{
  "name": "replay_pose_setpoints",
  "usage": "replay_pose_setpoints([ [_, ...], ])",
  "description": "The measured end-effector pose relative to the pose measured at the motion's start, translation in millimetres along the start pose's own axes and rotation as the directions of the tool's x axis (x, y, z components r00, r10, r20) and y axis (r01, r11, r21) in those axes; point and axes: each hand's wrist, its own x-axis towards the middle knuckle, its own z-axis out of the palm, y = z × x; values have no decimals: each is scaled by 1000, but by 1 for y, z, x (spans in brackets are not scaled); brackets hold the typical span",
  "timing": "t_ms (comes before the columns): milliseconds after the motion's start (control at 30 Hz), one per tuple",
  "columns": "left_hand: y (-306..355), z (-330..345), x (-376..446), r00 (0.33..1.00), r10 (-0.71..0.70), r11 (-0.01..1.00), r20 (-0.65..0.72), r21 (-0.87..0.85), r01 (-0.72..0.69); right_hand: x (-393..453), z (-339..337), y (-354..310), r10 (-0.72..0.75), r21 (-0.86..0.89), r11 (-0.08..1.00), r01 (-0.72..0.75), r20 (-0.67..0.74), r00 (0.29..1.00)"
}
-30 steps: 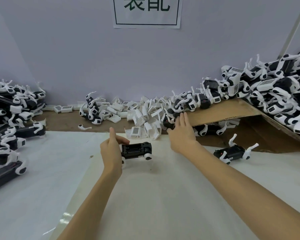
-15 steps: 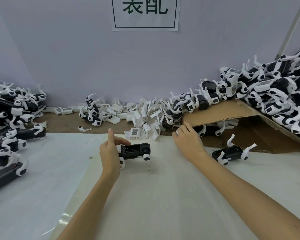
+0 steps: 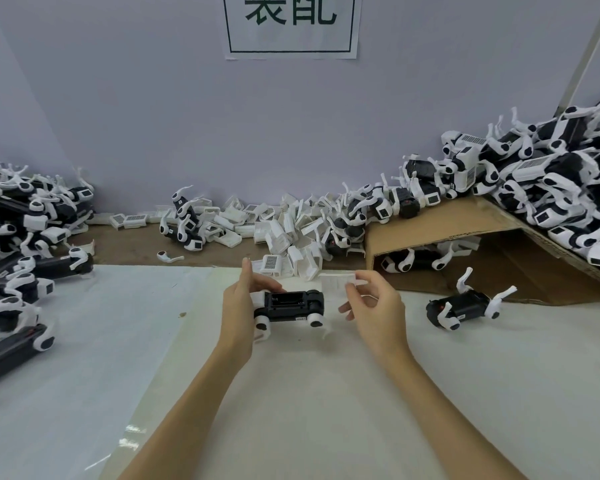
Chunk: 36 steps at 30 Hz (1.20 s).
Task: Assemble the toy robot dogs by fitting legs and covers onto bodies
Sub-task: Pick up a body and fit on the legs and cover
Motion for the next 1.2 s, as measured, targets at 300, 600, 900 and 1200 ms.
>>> replay_pose_setpoints([
  [300, 0, 16, -10, 980, -39, 997, 193, 69, 26, -5, -19, -26, -87, 245, 969, 38, 193, 977],
  [600, 4, 4, -5, 902, -103, 982, 419, 186, 26, -17, -18, -34, -96, -38, 991, 131, 488, 868],
  [900, 6, 3, -7, 895, 28, 921, 446, 336, -196, -24, -11, -28, -99, -100, 979, 178, 530, 842],
  [1200, 7, -1, -7, 849, 67, 872, 524, 382, -304, -19, -18, -27, -79, -72, 988, 136, 520, 851],
])
